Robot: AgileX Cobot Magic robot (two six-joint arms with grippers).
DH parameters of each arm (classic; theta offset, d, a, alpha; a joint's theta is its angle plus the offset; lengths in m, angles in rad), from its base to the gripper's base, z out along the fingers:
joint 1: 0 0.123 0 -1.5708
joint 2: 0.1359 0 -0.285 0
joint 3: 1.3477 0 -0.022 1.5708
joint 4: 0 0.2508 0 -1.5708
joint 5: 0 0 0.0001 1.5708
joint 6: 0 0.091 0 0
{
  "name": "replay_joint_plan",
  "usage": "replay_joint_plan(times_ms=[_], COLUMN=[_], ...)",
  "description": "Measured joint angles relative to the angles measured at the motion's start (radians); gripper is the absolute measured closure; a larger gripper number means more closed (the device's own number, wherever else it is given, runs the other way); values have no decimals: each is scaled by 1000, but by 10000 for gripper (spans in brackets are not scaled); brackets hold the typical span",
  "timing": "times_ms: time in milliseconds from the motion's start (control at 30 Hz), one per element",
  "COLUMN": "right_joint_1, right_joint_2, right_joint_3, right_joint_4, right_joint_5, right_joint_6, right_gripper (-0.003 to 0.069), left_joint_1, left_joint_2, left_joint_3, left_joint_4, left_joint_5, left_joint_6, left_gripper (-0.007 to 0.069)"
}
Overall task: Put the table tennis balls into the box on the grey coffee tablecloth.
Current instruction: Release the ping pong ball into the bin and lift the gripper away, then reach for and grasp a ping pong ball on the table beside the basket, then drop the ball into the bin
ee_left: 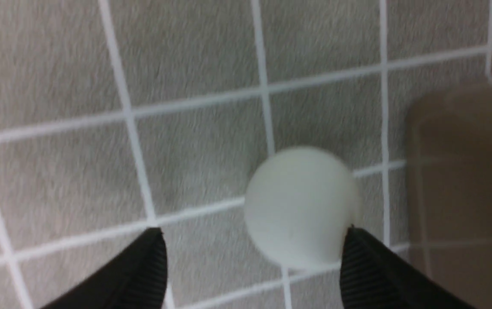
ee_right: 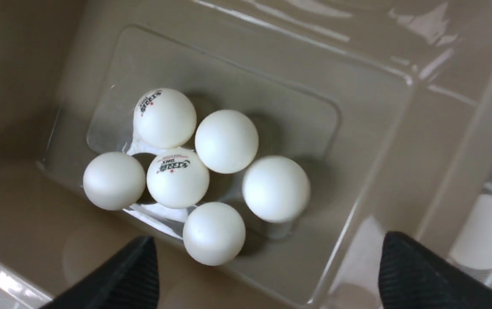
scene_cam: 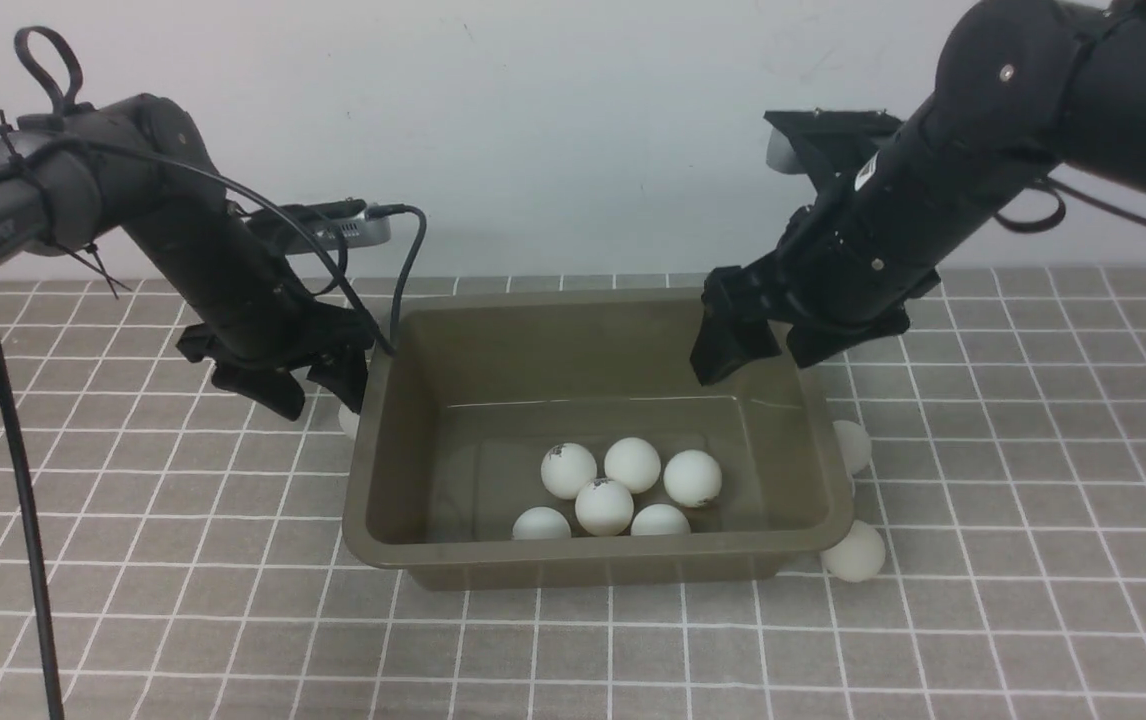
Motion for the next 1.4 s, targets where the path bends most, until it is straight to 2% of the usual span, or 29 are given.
replay_joint_plan(times_ms=[367,433,533,633,733,767,800,833,900,1000,1100,1200,1333,1400], right_joint_1=[0,0,0,0,-25,-65,-65,-148,-224,-304,-311,-271,-199,-158], right_joint_2=[-27,-27,-27,-27,-27,-27,-27,-27,-27,-33,-48,-59,-61,-61], right_joint_3=[-30,-30,-30,-30,-30,-30,-30,-30,-29,11,112,207,290,316], right_joint_4=[-69,-69,-75,-108,-178,-221,-225,-248,-234,-162,-72,-49,-49,-50], right_joint_5=[47,50,60,75,114,138,138,146,146,143,142,142,136,121], right_joint_6=[0,0,1,1,18,40,42,56,59,60,59,55,51,46], right_gripper=[64,68,69,83,150,218,228,360,510,634,664,664,627,582], left_joint_1=[-24,-24,-24,-25,-22,-15,-14,-10,-12,-42,-108,-181,-252,-279], left_joint_2=[41,53,54,53,36,8,4,-49,-106,-164,-177,-151,-96,-65], left_joint_3=[-4,-4,-6,-28,-68,-105,-109,-154,-193,-213,-214,-214,-214,-214], left_joint_4=[-34,-35,-16,45,120,147,149,155,128,54,-32,-47,-28,-4], left_joint_5=[-68,-68,-59,-16,43,89,97,119,124,136,139,140,140,140], left_joint_6=[2,2,2,-4,-27,-39,-40,-44,-35,8,63,88,95,95], left_gripper=[136,153,282,272,272,272,272,272,272,272,272,272,272,271])
